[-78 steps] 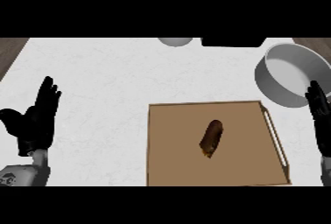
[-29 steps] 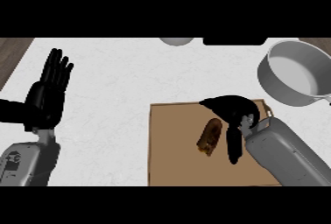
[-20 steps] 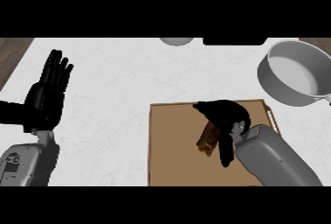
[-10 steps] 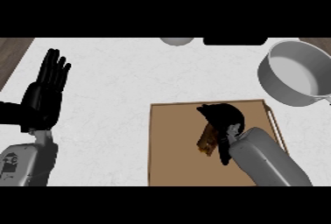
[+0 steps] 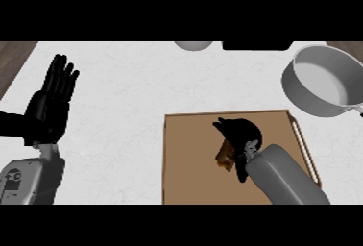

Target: Pick the sweet potato from the tray and place it in the pot

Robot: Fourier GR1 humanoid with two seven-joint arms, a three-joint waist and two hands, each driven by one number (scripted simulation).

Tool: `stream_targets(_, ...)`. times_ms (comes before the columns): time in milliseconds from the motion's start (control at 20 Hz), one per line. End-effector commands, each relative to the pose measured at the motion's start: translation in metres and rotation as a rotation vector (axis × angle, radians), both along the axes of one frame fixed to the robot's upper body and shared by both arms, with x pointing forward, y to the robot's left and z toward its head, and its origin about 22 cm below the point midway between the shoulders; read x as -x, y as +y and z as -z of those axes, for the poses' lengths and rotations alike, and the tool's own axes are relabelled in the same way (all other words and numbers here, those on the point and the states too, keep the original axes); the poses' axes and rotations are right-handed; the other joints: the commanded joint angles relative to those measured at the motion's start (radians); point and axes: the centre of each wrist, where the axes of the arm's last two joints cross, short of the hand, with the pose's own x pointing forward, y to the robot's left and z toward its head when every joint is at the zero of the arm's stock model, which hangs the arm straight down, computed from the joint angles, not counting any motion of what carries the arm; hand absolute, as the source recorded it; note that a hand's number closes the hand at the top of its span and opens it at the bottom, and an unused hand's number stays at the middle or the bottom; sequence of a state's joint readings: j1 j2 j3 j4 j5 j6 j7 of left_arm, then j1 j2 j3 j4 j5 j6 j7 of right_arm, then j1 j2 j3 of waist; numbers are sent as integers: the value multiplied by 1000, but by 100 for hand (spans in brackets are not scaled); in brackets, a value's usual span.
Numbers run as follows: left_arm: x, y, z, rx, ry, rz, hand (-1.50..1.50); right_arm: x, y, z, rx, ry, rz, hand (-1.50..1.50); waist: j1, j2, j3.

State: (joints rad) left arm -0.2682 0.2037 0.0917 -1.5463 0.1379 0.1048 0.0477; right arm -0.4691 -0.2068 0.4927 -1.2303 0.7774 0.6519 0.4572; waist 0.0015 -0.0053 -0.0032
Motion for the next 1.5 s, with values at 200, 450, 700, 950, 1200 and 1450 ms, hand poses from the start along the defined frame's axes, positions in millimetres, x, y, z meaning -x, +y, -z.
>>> stream_targets(200, 4, -17, 2, -2, -10, 3, 0, 11, 6, 30, -86, 15, -162, 150, 10, 8, 4)
stream_targets(450, -4, -4, 2, -2, 0, 11, 0, 18, 17, 47, -56, 4, -186, 150, 13, 11, 4)
stream_targets(700, 4, 16, -4, -20, -5, -10, 0, 15, 15, 31, -39, -56, -187, 150, 7, 5, 3)
stream_targets(950, 0, 7, -2, 0, -13, 29, 0, -35, 28, -5, -1, -337, 117, 150, 39, 17, 4)
stream_targets(1200, -7, -9, -10, 13, -34, 58, 0, -79, 2, -72, -63, -613, 579, 150, 67, 44, 7)
stream_targets(1450, -10, -26, -13, 9, -52, 96, 0, -102, 6, -107, -37, -866, 877, 150, 104, 49, 4)
